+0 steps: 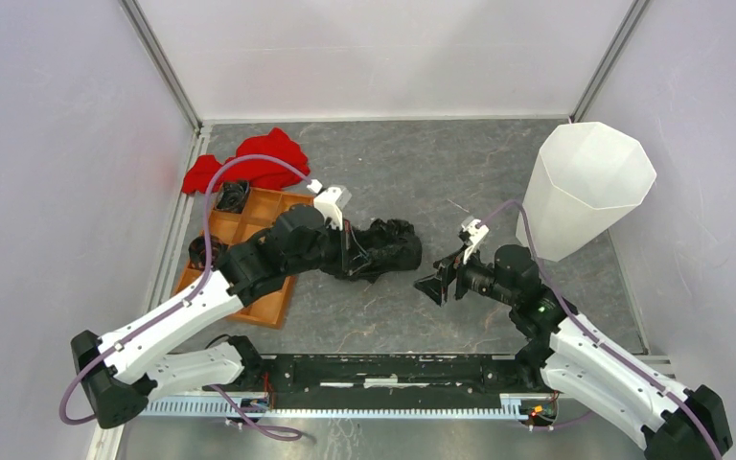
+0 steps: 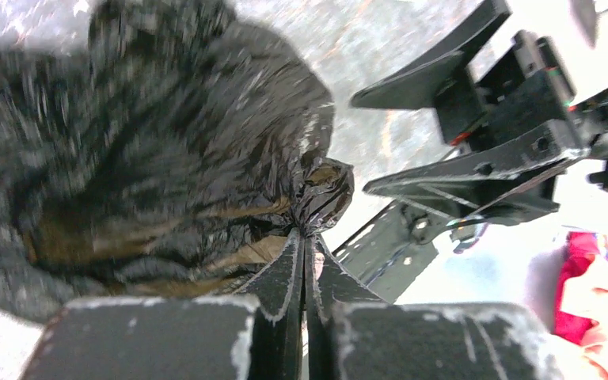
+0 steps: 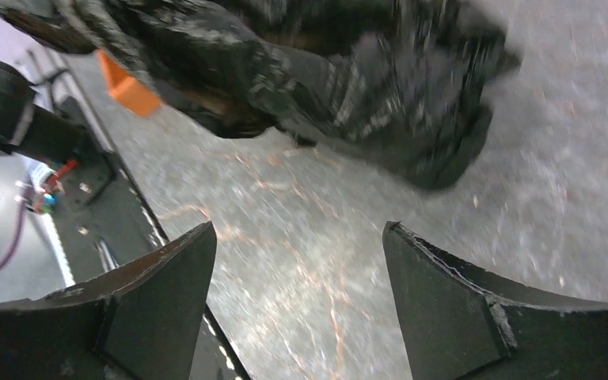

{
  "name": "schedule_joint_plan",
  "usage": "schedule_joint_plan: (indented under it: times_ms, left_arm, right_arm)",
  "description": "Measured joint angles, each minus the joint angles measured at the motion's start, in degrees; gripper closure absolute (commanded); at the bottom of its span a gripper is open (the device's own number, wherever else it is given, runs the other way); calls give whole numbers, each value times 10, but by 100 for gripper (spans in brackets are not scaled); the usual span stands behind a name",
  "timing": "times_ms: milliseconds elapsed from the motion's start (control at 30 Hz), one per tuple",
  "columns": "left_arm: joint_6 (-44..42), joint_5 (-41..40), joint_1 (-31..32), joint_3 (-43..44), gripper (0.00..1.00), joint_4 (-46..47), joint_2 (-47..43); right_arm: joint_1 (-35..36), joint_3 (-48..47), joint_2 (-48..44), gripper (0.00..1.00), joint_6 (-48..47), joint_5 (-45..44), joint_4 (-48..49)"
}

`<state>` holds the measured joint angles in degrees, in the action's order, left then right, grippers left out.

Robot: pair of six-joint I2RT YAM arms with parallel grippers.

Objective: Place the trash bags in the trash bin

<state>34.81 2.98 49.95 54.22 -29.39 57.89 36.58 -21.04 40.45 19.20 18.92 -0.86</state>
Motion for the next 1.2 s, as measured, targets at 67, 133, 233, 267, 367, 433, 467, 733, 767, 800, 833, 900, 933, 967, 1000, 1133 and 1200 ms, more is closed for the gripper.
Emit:
schedule_joint_plan:
  times_ms: [67,133,233,267,367,433,467,733,767,800,833,900,933,967,1000,1133,1200]
  left_arm:
    - [1,9,0,19,98,11,-4]
    - [1,18,0,37,98,19,-3]
    - [1,29,0,68,98,28,2]
    - [1,33,0,81,98,30,5]
    - [1,45,0,110,98,38,14]
    - [1,51,0,122,98,38,18]
    - [1,52,0,126,98,38,20]
    - [0,61,0,137,98,29,27]
    - [0,61,0,137,98,28,28]
    - [0,61,0,138,98,26,29]
    - [0,61,0,138,98,25,30]
    - [0,61,0,139,98,22,34]
    - [0,61,0,140,98,21,36]
    - [0,61,0,141,98,20,39]
    - [0,61,0,143,98,20,41]
    - [0,61,0,147,98,19,47]
    - [0,61,0,148,98,19,47]
  right_arm:
    - [3,1,-3,17,6,14,37]
    - [18,1,-2,17,13,23,78]
    - [51,1,3,18,19,29,127]
    - [63,0,7,18,20,28,139]
    - [85,-5,22,21,20,11,154]
    - [86,-10,32,24,20,-2,159]
    - [86,-12,37,25,22,-8,165]
    - [86,-14,45,22,113,-5,237]
    - [86,-15,41,22,121,-5,236]
    - [86,-15,34,23,128,-8,235]
    - [86,-15,26,23,136,-9,234]
    - [86,-15,13,24,148,-10,240]
    - [86,-15,9,24,157,-7,249]
    - [86,-14,9,23,168,-3,263]
    - [86,-14,10,22,174,3,275]
    - [86,-13,11,17,186,21,292]
    - [87,-12,6,23,183,18,289]
